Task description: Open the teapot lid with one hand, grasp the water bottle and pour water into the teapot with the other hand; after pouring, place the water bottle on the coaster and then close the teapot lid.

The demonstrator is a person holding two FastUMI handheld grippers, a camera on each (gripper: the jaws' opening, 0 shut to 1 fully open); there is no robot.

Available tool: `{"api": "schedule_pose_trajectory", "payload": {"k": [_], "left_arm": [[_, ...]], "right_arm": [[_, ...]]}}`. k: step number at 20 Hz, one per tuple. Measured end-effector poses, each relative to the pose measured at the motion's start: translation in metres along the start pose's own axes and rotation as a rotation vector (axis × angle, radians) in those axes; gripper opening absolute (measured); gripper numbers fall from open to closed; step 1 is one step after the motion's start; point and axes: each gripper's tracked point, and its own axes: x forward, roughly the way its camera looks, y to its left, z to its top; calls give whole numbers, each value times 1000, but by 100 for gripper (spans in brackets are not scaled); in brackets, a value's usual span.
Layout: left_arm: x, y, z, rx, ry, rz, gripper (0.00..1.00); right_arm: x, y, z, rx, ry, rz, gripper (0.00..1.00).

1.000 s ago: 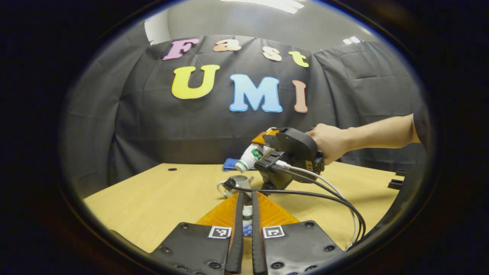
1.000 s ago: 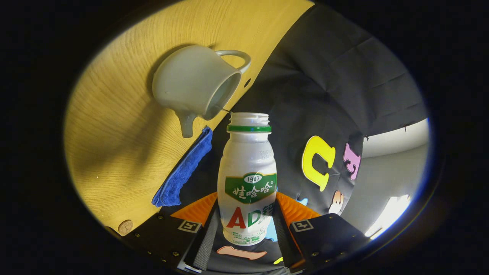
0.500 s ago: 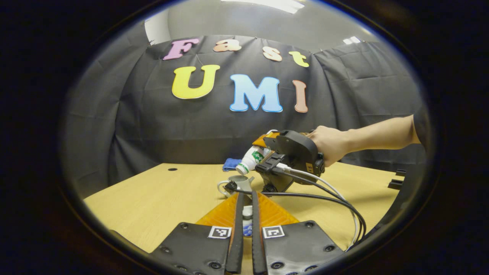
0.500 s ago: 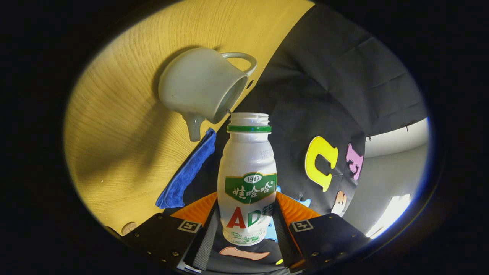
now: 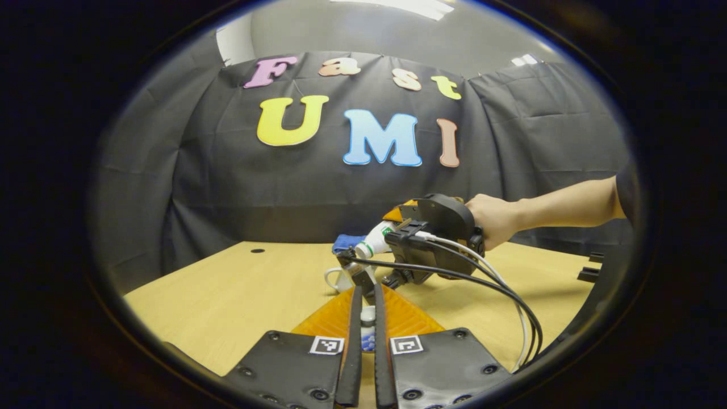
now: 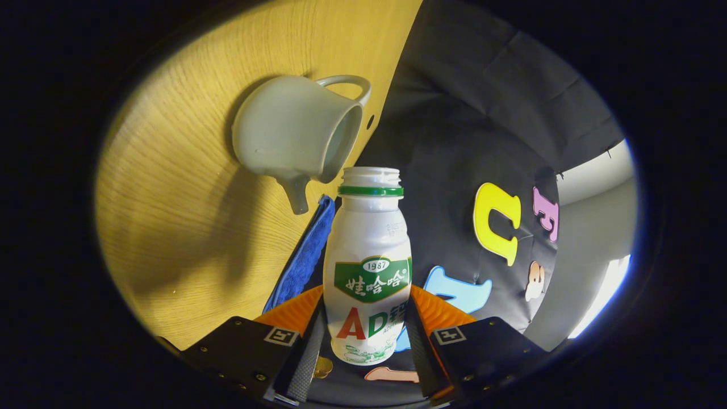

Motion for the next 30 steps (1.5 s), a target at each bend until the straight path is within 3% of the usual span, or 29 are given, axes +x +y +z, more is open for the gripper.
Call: {"api": "schedule_pose_trajectory", "payload": {"k": [2, 7, 8, 17, 22, 25, 27, 30], "left_arm": [[-1, 1, 1, -3, -2, 3, 16], [0, 6, 0, -38, -1, 3, 16], [1, 5, -2, -39, 2, 6, 20], [9, 26, 10, -11, -27, 84, 20], [41, 28, 13, -37, -19, 79, 17], [69, 25, 12, -63, -6, 44, 20], [89, 29, 14, -88, 6, 35, 20], [116, 34, 26, -44, 6, 58, 19]], "right_arm": [[0, 7, -1, 91, -8, 23, 71], [-3, 16, -1, 312, -23, 80, 71], [-4, 19, 0, 368, -27, 92, 71], [-37, -14, -16, 926, -41, 21, 71], [-61, -8, -46, 1295, 11, 61, 71], [-78, 2, -74, 1510, 25, 17, 71], [-90, 5, -96, 1613, 50, -36, 71], [-97, 30, -102, 1727, 81, 7, 71]]}}
